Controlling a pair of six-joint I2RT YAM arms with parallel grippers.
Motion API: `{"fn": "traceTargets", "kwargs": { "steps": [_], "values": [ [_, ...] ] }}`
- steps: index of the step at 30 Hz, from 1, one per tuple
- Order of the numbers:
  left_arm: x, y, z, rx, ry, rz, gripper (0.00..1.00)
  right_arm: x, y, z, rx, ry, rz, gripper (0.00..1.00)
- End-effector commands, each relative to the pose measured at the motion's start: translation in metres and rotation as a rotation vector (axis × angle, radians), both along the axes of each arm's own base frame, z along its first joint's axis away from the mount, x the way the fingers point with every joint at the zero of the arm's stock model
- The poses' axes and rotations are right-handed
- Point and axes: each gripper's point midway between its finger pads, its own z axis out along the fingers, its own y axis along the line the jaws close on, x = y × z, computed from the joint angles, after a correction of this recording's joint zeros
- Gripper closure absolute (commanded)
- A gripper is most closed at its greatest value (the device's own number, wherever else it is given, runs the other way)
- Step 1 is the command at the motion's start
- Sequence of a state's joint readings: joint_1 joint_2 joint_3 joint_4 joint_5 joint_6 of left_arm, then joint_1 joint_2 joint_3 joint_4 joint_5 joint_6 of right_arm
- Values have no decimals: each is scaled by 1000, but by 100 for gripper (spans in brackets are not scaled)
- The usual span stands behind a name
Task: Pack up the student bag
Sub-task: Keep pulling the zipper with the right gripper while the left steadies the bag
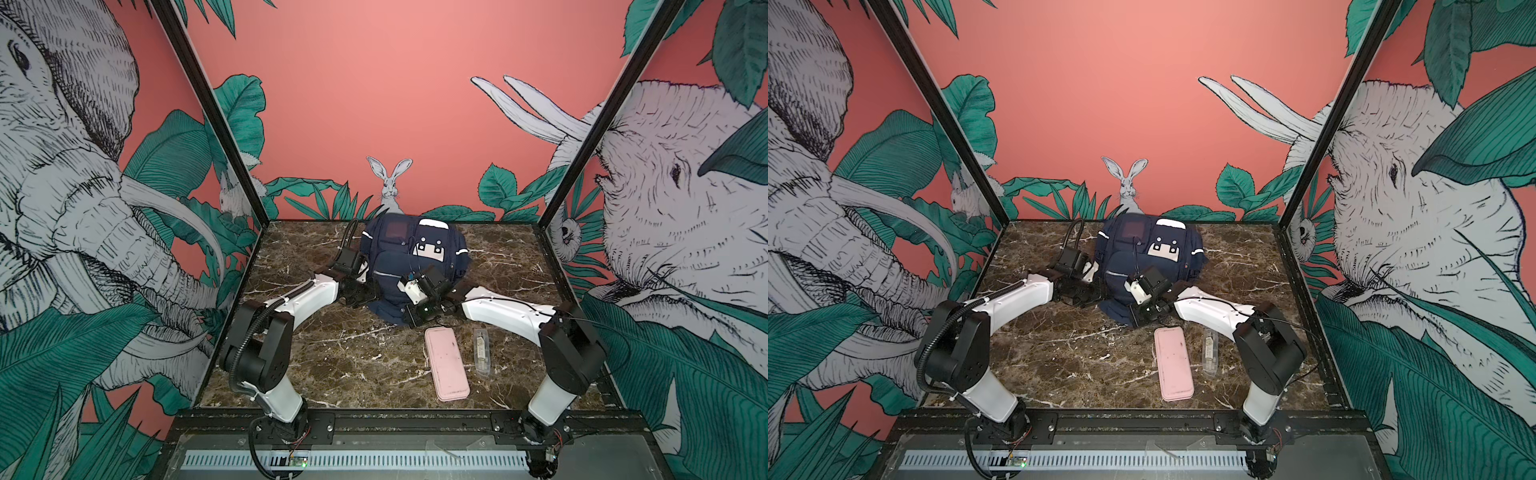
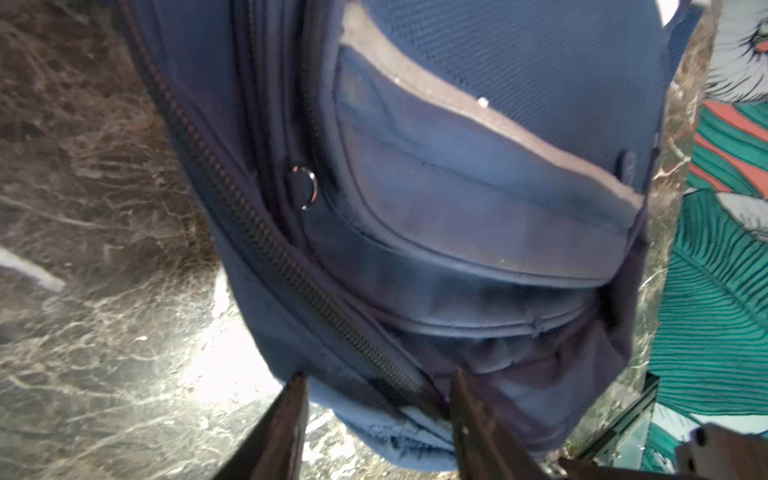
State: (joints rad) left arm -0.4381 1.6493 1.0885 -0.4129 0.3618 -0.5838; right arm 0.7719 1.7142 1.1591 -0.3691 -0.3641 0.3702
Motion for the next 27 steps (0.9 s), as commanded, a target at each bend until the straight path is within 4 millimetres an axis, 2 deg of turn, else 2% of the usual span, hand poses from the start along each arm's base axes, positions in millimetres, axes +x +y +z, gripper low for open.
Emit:
{"fn": "traceTargets", "kwargs": {
  "steps": [1, 7, 12, 20, 27],
  "values": [
    [4, -6, 1, -10, -12, 5, 52, -6, 20, 17, 62, -10, 60, 100],
    [13, -9, 4, -12, -20, 3, 75, -11, 24, 13, 57, -1, 75, 100],
    [16, -8, 8, 11, -33, -11, 100, -11, 22, 10, 37, -5, 75, 100],
    [23, 2, 12, 30, -48, -2, 100, -10, 16, 7, 3, -11, 77, 100],
    [33, 30, 23, 52, -74, 49, 100, -10, 1, 1, -38, -16, 59, 100]
  ]
}}
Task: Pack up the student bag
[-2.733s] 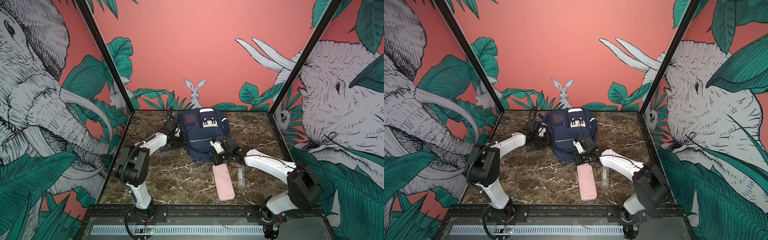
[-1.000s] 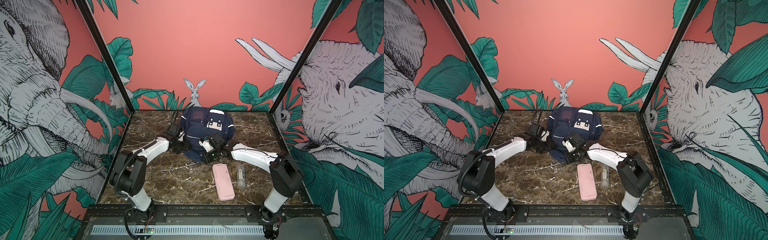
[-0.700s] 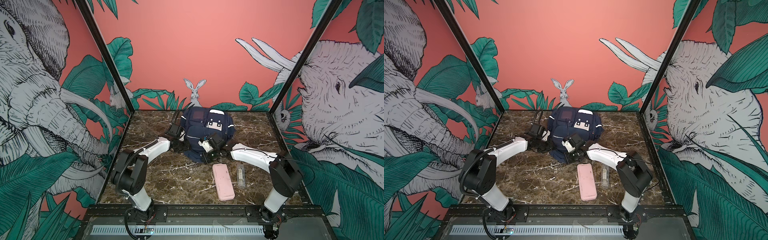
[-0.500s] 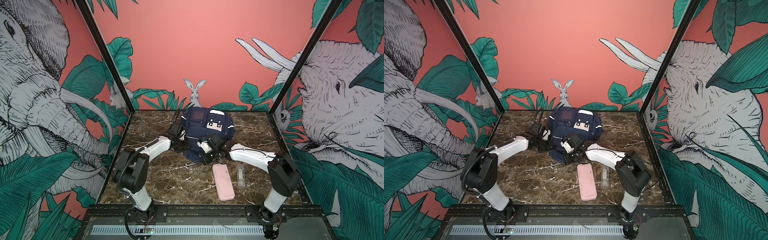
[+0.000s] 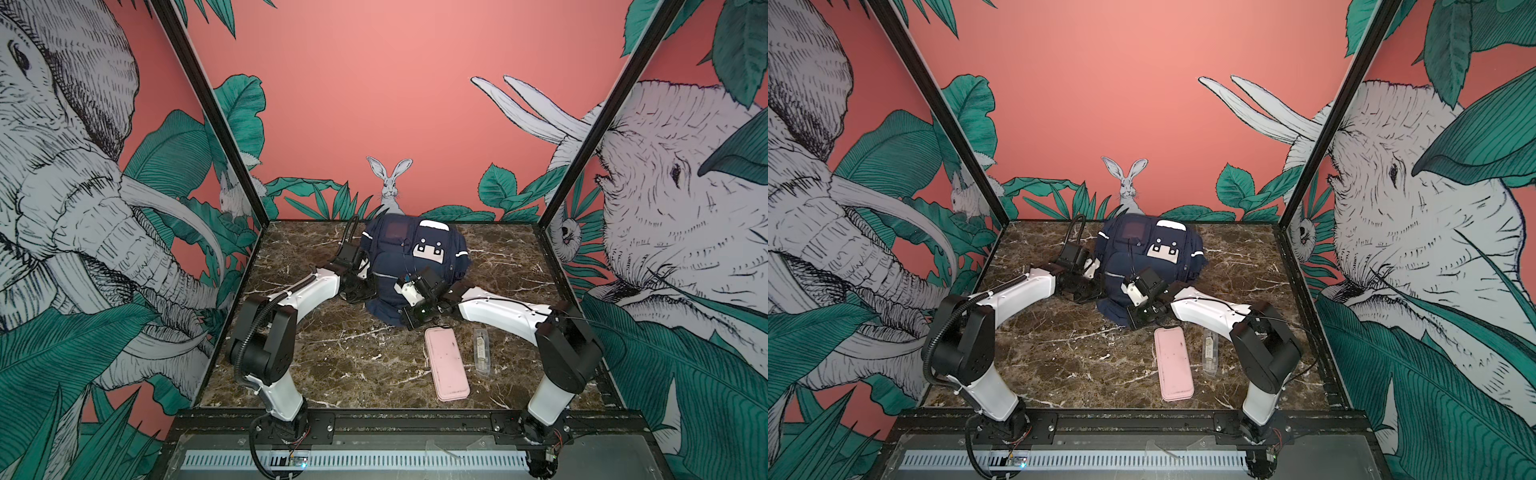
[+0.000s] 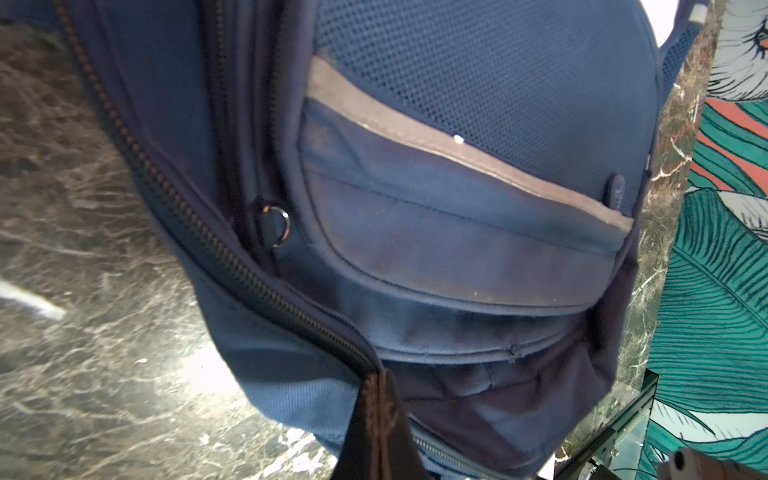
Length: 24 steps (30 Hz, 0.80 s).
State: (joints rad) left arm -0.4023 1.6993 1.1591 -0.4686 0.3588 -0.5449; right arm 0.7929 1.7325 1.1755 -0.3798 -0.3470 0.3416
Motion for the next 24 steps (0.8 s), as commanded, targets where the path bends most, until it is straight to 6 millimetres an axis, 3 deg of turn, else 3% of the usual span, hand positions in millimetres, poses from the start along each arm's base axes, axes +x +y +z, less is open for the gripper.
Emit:
{"fn": "traceTargets", "kwargs": {
  "steps": [1, 9, 13, 15, 20, 24],
  "values": [
    [19, 25, 25, 28, -89, 51, 100, -6, -8, 4, -20, 3, 20, 100],
    [28, 50, 29, 43, -105, 104, 100, -7, -47, -2, -62, 13, -31, 100],
    [27, 37, 34, -18, -93, 82, 100, -8, -54, -4, -52, 29, -47, 100],
    [22, 31, 34, -26, -88, 66, 93, -8, -48, -1, -26, 38, -40, 100],
    [-2, 6, 34, -60, -49, 12, 57, -8, -26, 6, 28, 40, -9, 100],
    [-28, -10, 29, -82, 2, -7, 42, -14, -9, 10, 29, 33, 42, 100]
  ]
}}
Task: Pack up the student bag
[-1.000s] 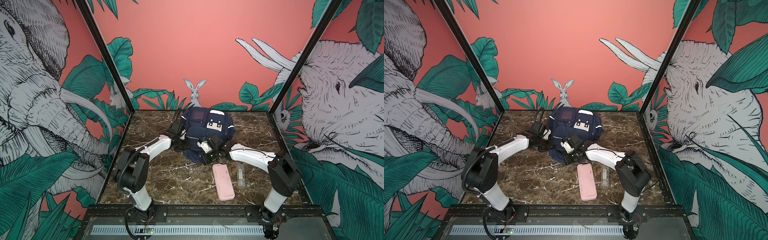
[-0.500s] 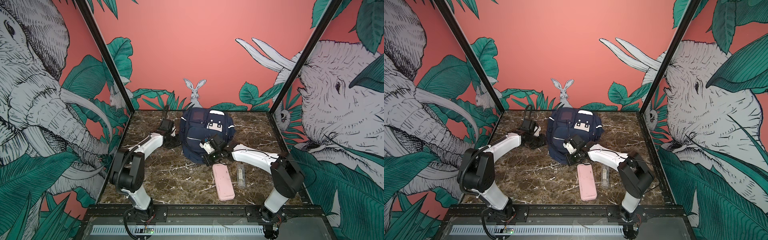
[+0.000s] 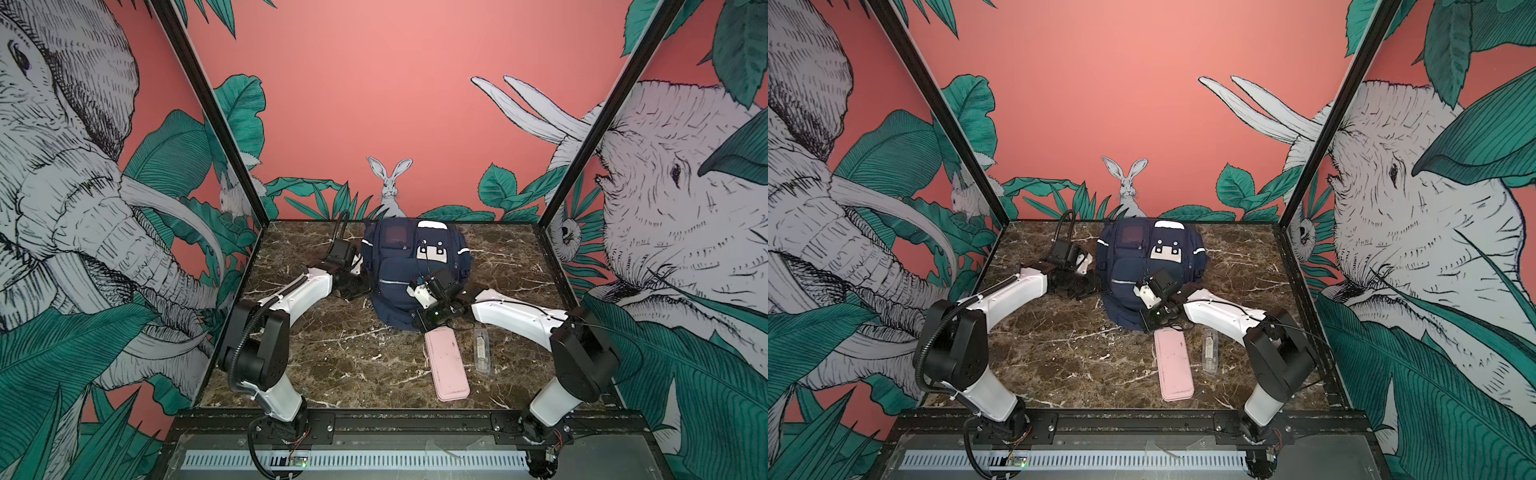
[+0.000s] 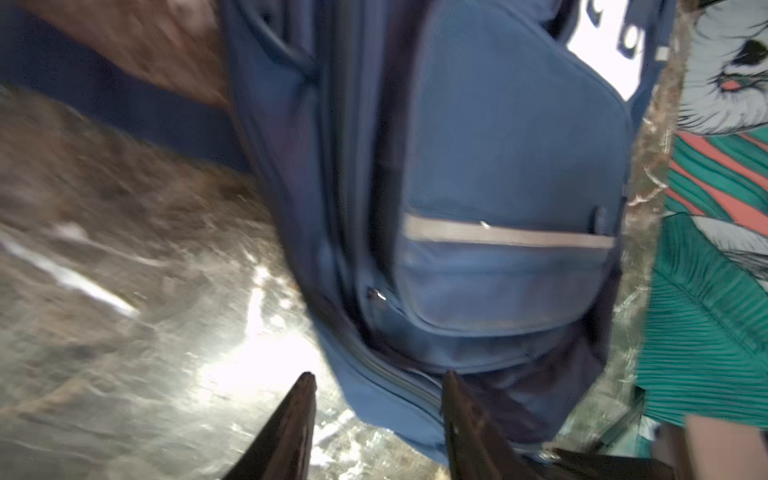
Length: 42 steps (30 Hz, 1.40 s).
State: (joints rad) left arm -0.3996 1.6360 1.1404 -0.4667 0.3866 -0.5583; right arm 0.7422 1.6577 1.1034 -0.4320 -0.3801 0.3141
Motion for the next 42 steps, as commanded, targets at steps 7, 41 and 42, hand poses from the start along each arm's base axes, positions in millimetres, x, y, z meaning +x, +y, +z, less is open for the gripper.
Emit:
{"fn": "traceTargets", "kwargs": {
  "steps": [7, 41, 42],
  "values": [
    [-55, -19, -6, -45, 117, -17, 35, -11, 42, 14, 53, -10, 104, 100],
    [-26, -1, -15, 122, 81, -54, 100, -24, 18, 0, -32, -30, 93, 100],
    [-24, 4, -13, 125, 75, -44, 100, -25, 14, -1, -37, -31, 88, 100]
  ]
}}
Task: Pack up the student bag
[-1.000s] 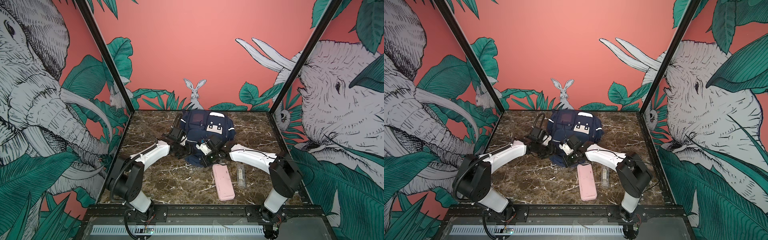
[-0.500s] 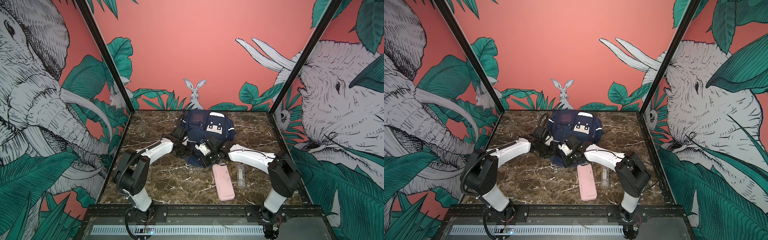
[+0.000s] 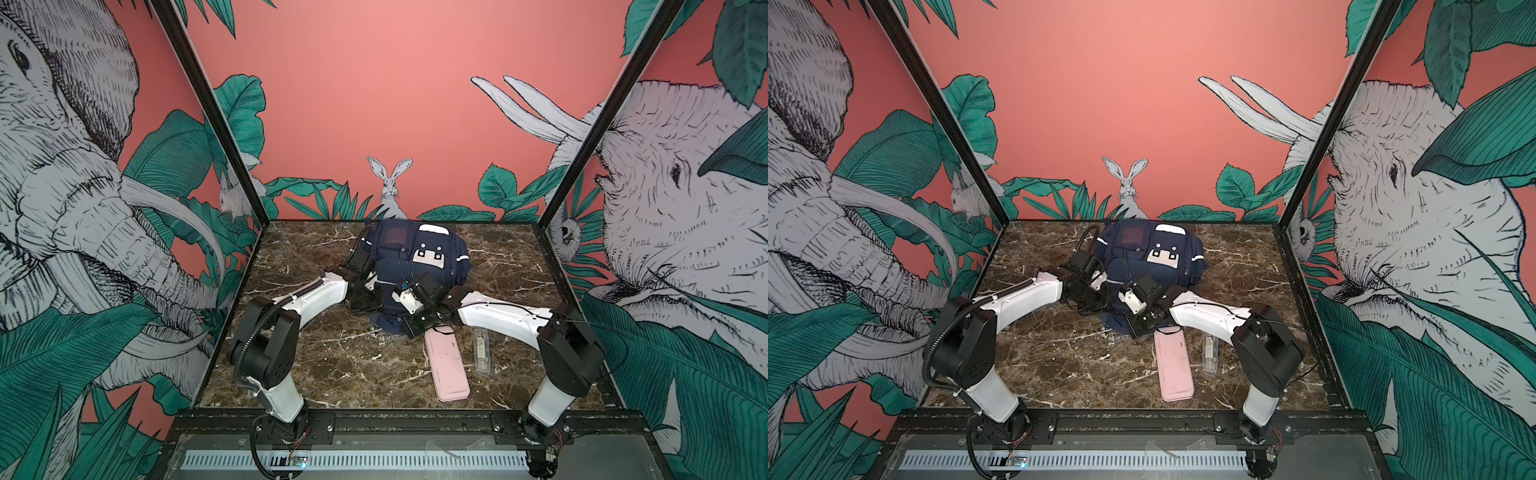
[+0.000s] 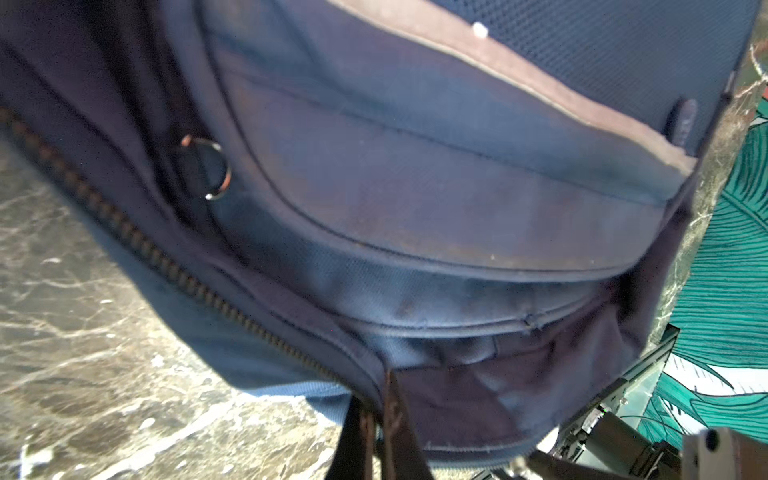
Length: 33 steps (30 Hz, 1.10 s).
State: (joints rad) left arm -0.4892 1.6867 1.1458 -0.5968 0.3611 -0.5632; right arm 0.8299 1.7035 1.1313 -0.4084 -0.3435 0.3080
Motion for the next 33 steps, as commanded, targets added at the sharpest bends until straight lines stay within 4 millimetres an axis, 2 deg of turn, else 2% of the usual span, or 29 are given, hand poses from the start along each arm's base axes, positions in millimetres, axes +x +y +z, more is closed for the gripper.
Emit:
{"fn": "traceTargets", "kwargs": {
  "steps": [1, 6, 7, 11, 15, 18, 21, 25, 26, 31, 33],
  "values": [
    [21, 23, 20, 31, -86, 35, 100, -10, -17, 4, -22, -1, 3, 100],
    [37, 47, 31, 43, -128, 90, 100, -5, -44, -8, -56, 17, -49, 100],
    [40, 51, 33, 46, -139, 100, 100, -3, -50, -2, -46, 4, -61, 100],
    [52, 64, 40, 52, -171, 140, 100, 7, -73, -4, -69, 1, -108, 100],
    [66, 69, 44, 52, -199, 170, 100, 14, -85, 0, -81, -12, -133, 100],
    [78, 65, 47, 36, -214, 176, 100, 16, -78, 4, -49, -5, -127, 100],
    [90, 55, 53, -6, -213, 176, 100, 17, -61, 11, 10, 5, -113, 100],
    [93, 46, 61, -26, -215, 146, 98, 18, -39, 20, 41, -11, -78, 100],
    [91, 47, 63, -23, -212, 139, 92, 18, -32, 13, 37, 4, -68, 100],
    [68, 49, 61, -14, -177, 115, 58, 16, -7, 12, 55, 10, -20, 100],
    [54, 47, 62, -26, -163, 109, 52, 13, 2, 12, 59, 14, 1, 100]
  ]
}}
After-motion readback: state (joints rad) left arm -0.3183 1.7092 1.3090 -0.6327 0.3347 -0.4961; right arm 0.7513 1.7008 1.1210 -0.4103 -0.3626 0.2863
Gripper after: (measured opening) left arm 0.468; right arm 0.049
